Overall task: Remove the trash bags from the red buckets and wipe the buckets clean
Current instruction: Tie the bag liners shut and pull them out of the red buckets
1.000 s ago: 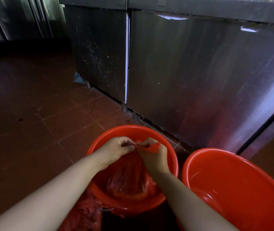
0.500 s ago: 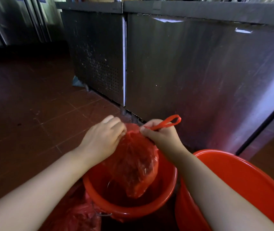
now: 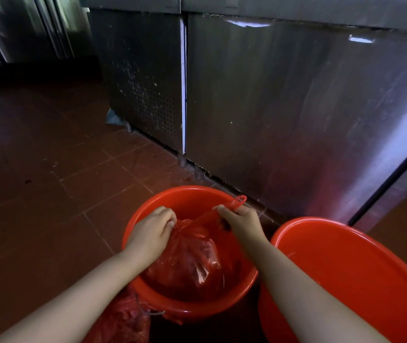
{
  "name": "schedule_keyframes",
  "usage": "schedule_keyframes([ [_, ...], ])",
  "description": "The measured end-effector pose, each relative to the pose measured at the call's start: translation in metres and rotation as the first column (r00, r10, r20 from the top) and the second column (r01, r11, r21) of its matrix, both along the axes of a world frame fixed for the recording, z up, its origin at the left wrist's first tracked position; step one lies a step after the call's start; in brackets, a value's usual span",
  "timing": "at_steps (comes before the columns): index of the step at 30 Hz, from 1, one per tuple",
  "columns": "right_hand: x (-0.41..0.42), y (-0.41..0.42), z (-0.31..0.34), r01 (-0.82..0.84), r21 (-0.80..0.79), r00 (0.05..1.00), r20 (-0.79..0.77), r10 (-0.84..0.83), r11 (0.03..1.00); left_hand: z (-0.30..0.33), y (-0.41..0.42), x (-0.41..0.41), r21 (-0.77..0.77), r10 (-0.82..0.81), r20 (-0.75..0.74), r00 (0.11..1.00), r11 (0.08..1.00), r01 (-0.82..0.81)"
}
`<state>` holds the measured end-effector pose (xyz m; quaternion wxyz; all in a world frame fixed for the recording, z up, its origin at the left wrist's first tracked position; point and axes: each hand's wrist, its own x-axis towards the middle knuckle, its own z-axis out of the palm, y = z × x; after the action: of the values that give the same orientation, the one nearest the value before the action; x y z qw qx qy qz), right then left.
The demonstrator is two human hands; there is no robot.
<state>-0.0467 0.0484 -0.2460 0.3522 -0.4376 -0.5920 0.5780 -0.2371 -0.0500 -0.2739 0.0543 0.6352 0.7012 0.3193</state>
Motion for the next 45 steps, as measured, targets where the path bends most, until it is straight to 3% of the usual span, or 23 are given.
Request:
schedule_keyframes([
  [2,0.005,0.004,0.001,0.069,-0.041,0.997,-0.040,-0.070,0.997,-0.003,0.000,0.001,-0.004,0.039,0.124,0.991,0.999,-0.039],
  [4,0.008,0.006,0.001,0.112,-0.058,0.991,-0.070,-0.116,0.992,-0.007,-0.001,0.001,-0.036,0.063,0.139,0.988,0.998,-0.058],
  [7,0.009,0.007,0.001,0.174,-0.052,0.981,-0.075,-0.177,0.983,-0.012,-0.001,0.001,-0.116,0.108,0.063,0.992,0.988,-0.100],
  [11,0.001,0.000,0.006,0.097,-0.048,0.995,-0.024,-0.098,0.994,-0.019,-0.005,-0.008,-0.214,0.044,-0.158,0.986,0.974,-0.078],
  [14,-0.018,-0.010,0.006,0.016,-0.063,0.997,-0.072,-0.021,0.998,-0.022,-0.019,-0.019,-0.296,-0.066,-0.096,0.993,0.955,0.035],
  [16,-0.030,-0.015,0.000,-0.045,-0.017,0.999,-0.009,0.045,0.999,-0.022,-0.034,-0.031,-0.210,0.008,-0.035,0.999,0.978,-0.016],
  [19,-0.036,-0.024,-0.016,-0.124,0.027,0.982,0.144,0.119,0.992,-0.029,-0.071,-0.058,-0.068,0.254,0.074,0.964,0.966,-0.250],
  [21,-0.036,-0.027,-0.025,-0.153,0.008,0.968,0.200,0.148,0.988,-0.042,-0.101,-0.072,-0.118,0.409,0.120,0.905,0.911,-0.396],
  [23,-0.033,-0.026,-0.028,-0.129,-0.033,0.969,0.207,0.133,0.991,-0.061,-0.127,-0.078,-0.239,0.480,0.132,0.867,0.864,-0.442],
  [26,-0.027,-0.021,-0.025,-0.073,-0.057,0.984,0.160,0.082,0.996,-0.088,-0.148,-0.073,-0.392,0.468,0.180,0.865,0.841,-0.373],
  [29,-0.018,-0.018,-0.022,-0.080,-0.073,0.986,0.142,0.090,0.994,-0.106,-0.143,-0.059,-0.430,0.394,0.168,0.904,0.854,-0.292],
  [32,-0.012,-0.017,-0.025,-0.076,-0.074,0.988,0.129,0.085,0.994,-0.123,-0.124,-0.046,-0.468,0.294,0.048,0.955,0.851,-0.238],
  [35,-0.006,-0.015,-0.029,-0.047,-0.085,0.992,0.113,0.056,0.995,-0.134,-0.115,-0.040,-0.576,0.230,-0.052,0.972,0.788,-0.217],
  [39,0.000,-0.009,-0.037,-0.039,-0.070,0.990,0.136,0.048,0.997,-0.135,-0.126,-0.045,-0.492,0.174,-0.130,0.976,0.843,-0.216],
  [41,-0.001,-0.008,-0.038,-0.047,-0.075,0.990,0.130,0.056,0.996,-0.135,-0.142,-0.056,-0.436,0.240,-0.075,0.968,0.865,-0.248],
  [45,-0.017,-0.015,-0.033,-0.060,-0.091,0.991,0.114,0.070,0.994,-0.114,-0.169,-0.074,-0.401,0.434,0.292,0.852,0.865,-0.303],
])
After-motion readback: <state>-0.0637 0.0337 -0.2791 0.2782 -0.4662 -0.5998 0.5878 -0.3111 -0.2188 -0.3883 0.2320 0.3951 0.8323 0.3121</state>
